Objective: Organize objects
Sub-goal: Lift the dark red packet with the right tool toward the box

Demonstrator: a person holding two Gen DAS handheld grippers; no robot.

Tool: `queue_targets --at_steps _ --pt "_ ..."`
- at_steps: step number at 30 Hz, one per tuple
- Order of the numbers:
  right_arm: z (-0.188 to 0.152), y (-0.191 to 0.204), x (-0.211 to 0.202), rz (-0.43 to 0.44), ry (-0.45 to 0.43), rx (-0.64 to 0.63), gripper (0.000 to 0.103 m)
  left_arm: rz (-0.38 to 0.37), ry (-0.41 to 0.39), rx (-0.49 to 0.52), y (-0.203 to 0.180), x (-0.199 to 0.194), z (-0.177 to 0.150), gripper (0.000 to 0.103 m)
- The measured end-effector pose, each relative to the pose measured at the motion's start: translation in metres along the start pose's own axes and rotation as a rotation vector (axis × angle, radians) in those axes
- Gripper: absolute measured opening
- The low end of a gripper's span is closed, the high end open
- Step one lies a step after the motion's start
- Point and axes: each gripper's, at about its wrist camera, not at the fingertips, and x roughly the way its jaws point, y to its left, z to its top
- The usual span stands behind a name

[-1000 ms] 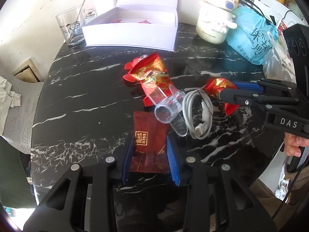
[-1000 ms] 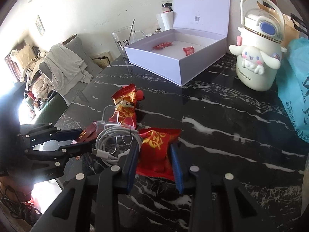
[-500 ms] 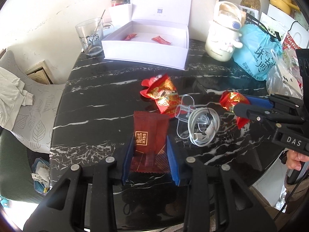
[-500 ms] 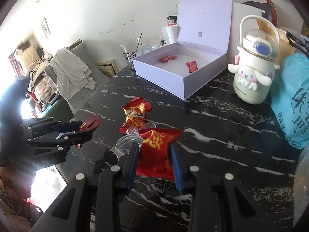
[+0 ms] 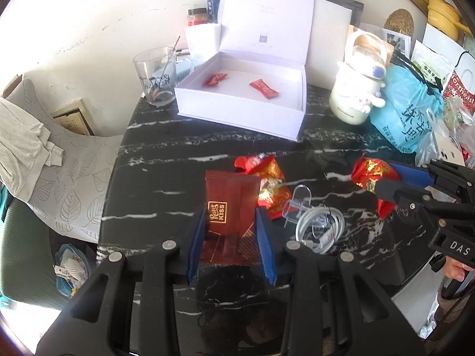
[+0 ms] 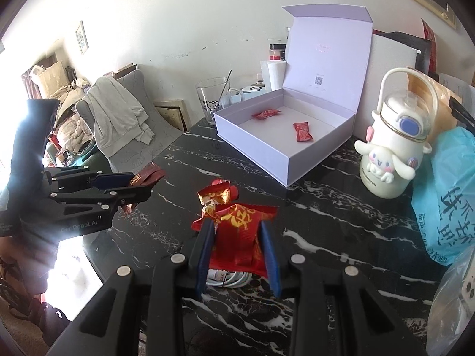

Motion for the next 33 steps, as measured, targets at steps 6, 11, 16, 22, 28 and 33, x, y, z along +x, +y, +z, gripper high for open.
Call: queue_targets --at_steps 6,11,16,22,28,33 --pt "0.018 -0.004 0.009 -0.003 -0.01 -0.015 0.018 0.011 -0.02 0.004 0.006 0.001 0.022 0.032" --pt "0.02 -0.016 0.025 -0.02 0.009 0.027 0.018 0.009 -0.023 0.009 0.009 0.011 0.035 0.032" --pt "0.008 -0.036 0.029 -0.059 0.026 0.108 0.018 -0.047 -0.003 0.014 0.004 0.024 0.034 0.032" --pt "-0.01 -0.051 0.038 -0.094 0.076 0.159 0.027 -0.089 0.025 0.048 -0.011 0.036 0.027 0.032" --pt "-0.022 -0.046 0.049 -0.094 0.109 0.155 0.045 -0.112 0.044 0.055 -0.019 0.041 0.021 0.032" --pt "-0.028 -0.044 0.067 -0.097 0.157 0.145 0.045 -0.106 0.06 0.053 -0.019 0.042 0.017 0.032"
